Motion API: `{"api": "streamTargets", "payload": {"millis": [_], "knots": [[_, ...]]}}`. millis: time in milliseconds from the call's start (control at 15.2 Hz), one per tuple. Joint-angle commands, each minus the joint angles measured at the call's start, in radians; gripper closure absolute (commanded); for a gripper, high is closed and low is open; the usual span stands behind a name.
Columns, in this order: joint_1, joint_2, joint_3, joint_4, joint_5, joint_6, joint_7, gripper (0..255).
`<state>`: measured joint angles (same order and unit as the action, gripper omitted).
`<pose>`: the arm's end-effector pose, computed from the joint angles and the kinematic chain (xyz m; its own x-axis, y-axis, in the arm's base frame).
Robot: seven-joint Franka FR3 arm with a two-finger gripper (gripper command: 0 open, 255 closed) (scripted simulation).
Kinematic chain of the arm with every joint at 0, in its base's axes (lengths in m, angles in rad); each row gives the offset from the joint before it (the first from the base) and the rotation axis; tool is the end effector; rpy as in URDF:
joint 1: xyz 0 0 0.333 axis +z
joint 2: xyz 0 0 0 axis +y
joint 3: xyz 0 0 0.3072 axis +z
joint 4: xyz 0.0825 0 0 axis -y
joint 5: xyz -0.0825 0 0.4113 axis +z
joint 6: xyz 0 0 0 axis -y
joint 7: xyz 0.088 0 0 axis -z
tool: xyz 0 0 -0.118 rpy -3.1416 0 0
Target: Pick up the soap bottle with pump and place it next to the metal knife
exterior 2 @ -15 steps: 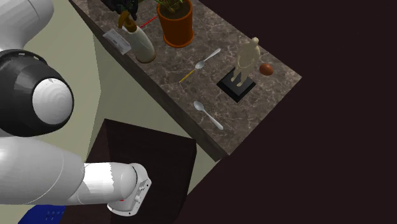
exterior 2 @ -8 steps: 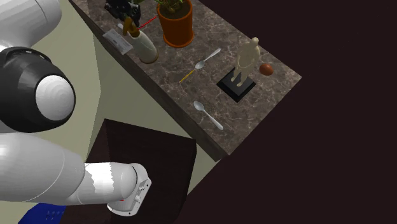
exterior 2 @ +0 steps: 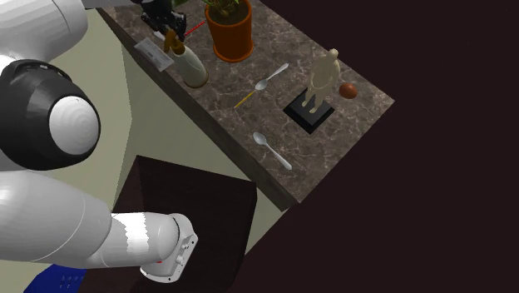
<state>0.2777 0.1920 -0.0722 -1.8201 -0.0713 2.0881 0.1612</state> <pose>0.6304 0.1290 0.4073 0.9929 0.0815 0.0864 0.0760 -0.9950 0.0651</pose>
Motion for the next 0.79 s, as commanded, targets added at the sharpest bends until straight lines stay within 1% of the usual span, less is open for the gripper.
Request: {"api": "streamTargets", "payload": {"millis": [0, 132, 198, 528, 726], "knots": [[0.0, 0.0, 0.0, 0.0, 0.0, 0.001, 0.0, 255], [0.0, 0.0, 0.0, 0.0, 0.0, 0.001, 0.0, 255], [0.0, 0.0, 0.0, 0.001, 0.0, 0.001, 0.0, 0], [0.0, 0.0, 0.0, 0.0, 0.0, 0.001, 0.0, 0], [0.004, -0.032, 0.002, 0.059, 0.0, -0.09, 0.0, 0]]}}
